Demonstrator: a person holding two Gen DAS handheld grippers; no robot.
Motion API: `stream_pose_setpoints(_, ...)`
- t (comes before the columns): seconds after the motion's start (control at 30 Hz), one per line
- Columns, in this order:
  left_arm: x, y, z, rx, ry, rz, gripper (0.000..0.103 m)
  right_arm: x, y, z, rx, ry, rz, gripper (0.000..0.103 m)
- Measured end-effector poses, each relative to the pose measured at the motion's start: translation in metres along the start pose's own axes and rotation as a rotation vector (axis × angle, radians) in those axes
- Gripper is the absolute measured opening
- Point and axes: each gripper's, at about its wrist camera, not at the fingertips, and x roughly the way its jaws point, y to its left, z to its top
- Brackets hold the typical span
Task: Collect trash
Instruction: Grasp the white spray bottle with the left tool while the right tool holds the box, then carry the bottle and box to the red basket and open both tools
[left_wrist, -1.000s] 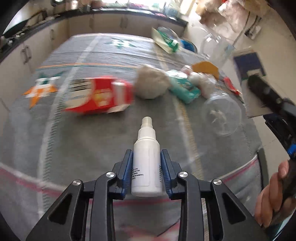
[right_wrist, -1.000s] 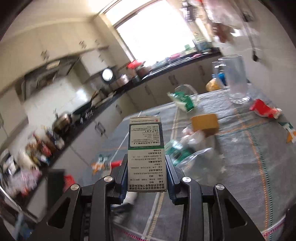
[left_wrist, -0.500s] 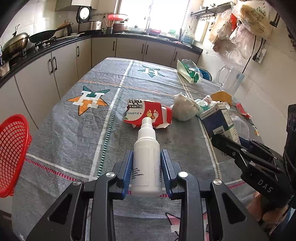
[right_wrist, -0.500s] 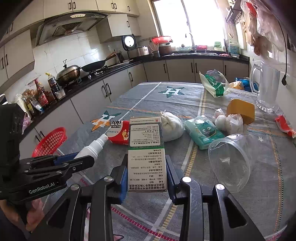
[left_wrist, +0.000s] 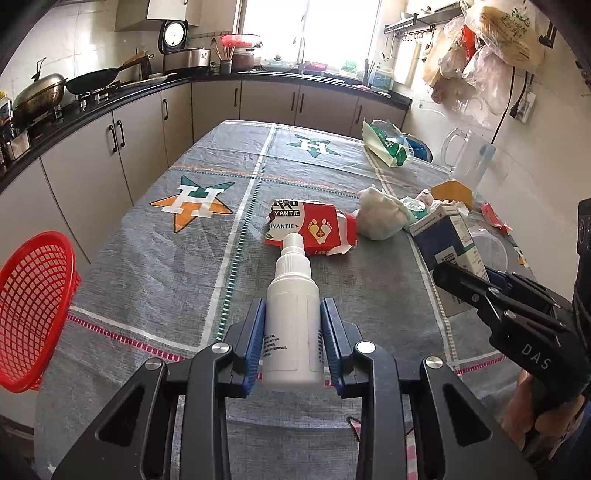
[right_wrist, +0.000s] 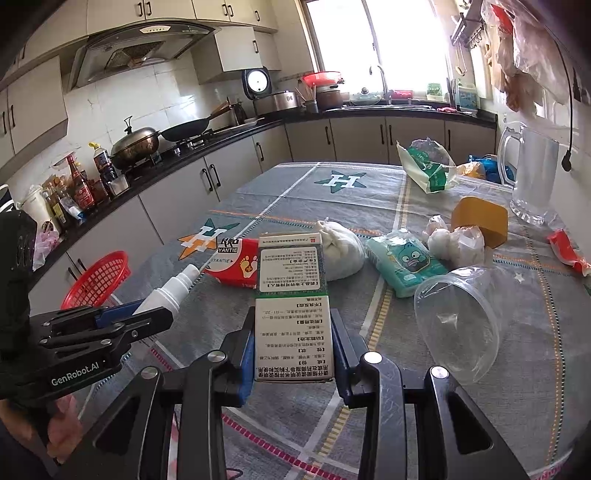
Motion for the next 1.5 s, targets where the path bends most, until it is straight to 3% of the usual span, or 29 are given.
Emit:
stream_pose_setpoints(0.93,-0.022,0.016,-0.006,-0.031,-0.04,0.015,0.029,-0.007,0.009,0.002,-0.028,-0.021,0.014,0.038)
stream_pose_setpoints(1.3,-0.047,0.051,0.002,-0.102,-0.092,0.014,0.029,0.002,0.007,0.007,0.06,0.026,0.076,0.038)
stream_pose_setpoints(1.5,-0.061,0.082,0.003,-0.157,-0.126,0.028,0.029,0.002,0.037,0.013,0.057,0.053,0.139,0.038)
